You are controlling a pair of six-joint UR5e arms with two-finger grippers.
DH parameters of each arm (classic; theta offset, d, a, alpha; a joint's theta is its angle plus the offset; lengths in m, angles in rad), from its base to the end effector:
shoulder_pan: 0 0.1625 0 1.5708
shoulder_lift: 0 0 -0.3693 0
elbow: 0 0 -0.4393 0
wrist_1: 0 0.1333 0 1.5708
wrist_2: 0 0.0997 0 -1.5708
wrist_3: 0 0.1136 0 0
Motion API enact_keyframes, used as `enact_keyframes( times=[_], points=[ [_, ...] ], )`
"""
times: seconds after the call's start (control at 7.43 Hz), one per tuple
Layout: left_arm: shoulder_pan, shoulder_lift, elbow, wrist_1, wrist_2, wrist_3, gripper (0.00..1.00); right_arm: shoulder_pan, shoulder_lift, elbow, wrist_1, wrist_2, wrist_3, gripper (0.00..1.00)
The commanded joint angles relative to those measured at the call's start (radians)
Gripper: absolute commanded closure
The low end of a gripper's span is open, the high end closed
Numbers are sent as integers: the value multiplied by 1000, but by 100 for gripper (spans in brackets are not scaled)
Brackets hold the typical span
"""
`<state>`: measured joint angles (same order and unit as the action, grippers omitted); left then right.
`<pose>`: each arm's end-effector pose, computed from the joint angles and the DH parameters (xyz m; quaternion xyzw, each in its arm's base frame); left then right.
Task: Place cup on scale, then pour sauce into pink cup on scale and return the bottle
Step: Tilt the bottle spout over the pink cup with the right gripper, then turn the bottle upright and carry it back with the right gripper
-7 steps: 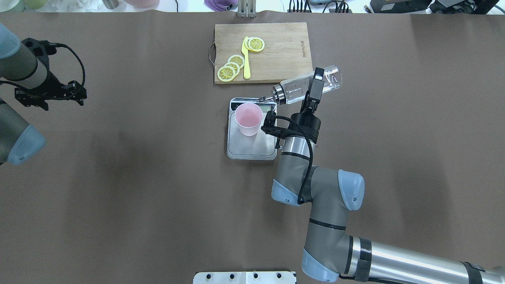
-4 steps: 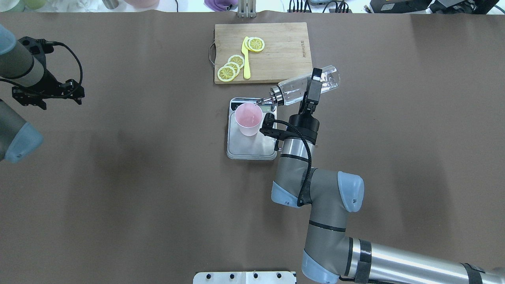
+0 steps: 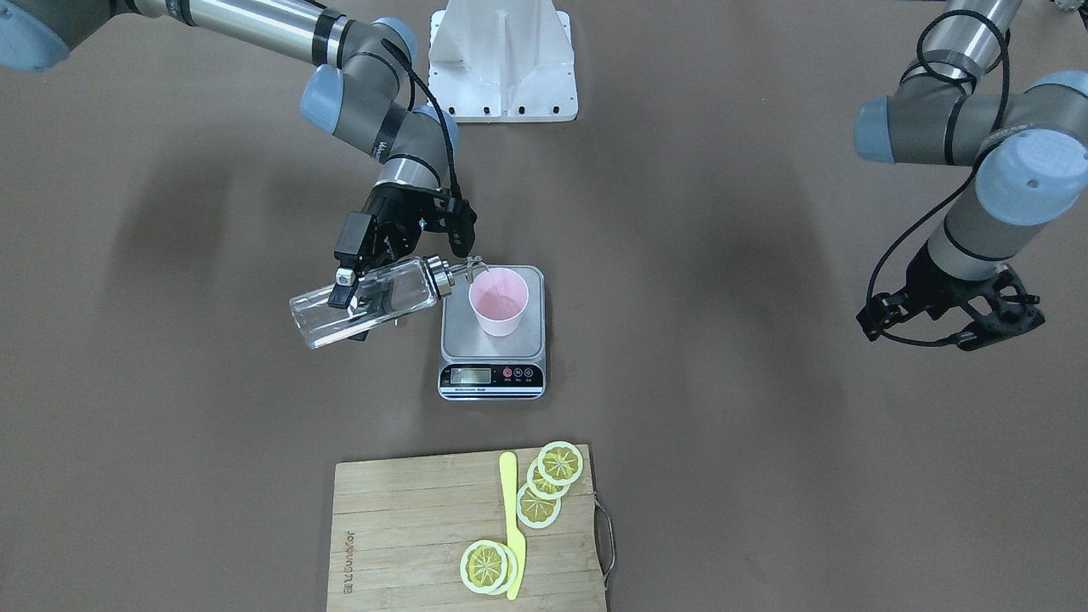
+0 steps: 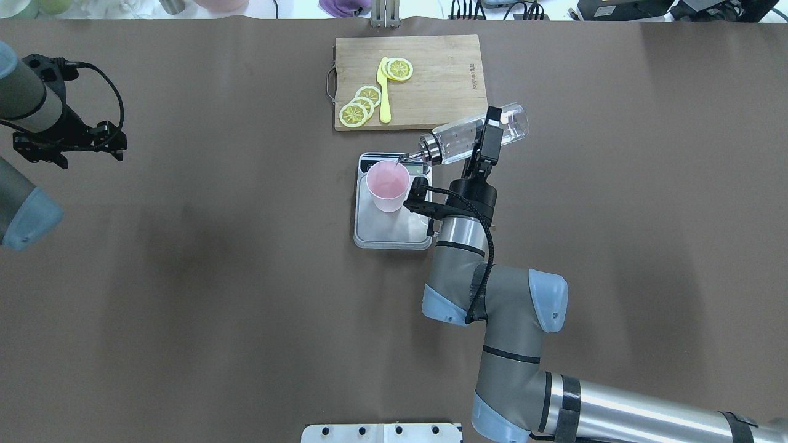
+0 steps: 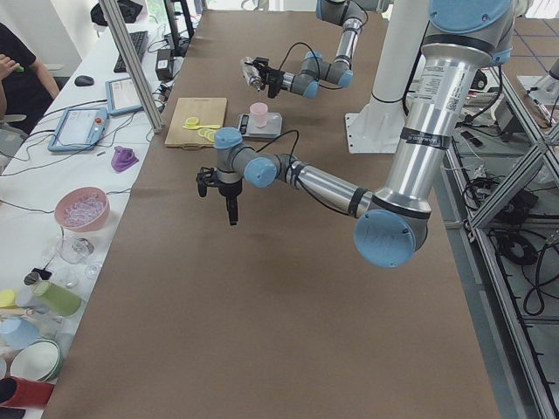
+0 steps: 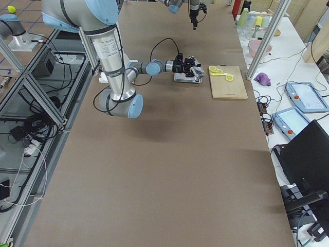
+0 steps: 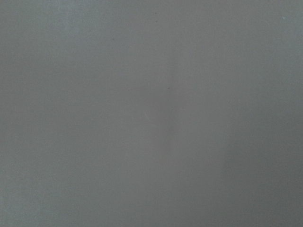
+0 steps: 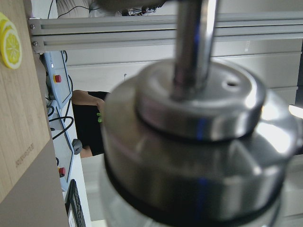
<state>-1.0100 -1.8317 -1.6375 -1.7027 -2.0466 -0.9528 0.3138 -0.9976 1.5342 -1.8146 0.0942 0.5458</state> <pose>0.2744 -0.5897 0.4242 0.0034 0.3188 -0.1316 0.9386 -0.5673 -0.4431 0.2297 0.5891 0.3285 -0.1627 0.7201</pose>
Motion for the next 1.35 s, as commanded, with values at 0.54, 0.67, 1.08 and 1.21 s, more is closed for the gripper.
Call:
enact_keyframes(
  times=[0.54,0.67,1.08,1.21],
  points=[
    [-33,0,-8,2,-32,2,1,1,-44,82,158,233,254,100],
    [-36,-1,-10,2,-37,2,1,2,-91,156,158,290,311,100],
    [-44,-12,-16,5,-35,2,1,18,-137,254,172,421,459,100],
    [-45,-12,-19,6,-37,3,1,27,-186,264,290,455,476,100]
  ],
)
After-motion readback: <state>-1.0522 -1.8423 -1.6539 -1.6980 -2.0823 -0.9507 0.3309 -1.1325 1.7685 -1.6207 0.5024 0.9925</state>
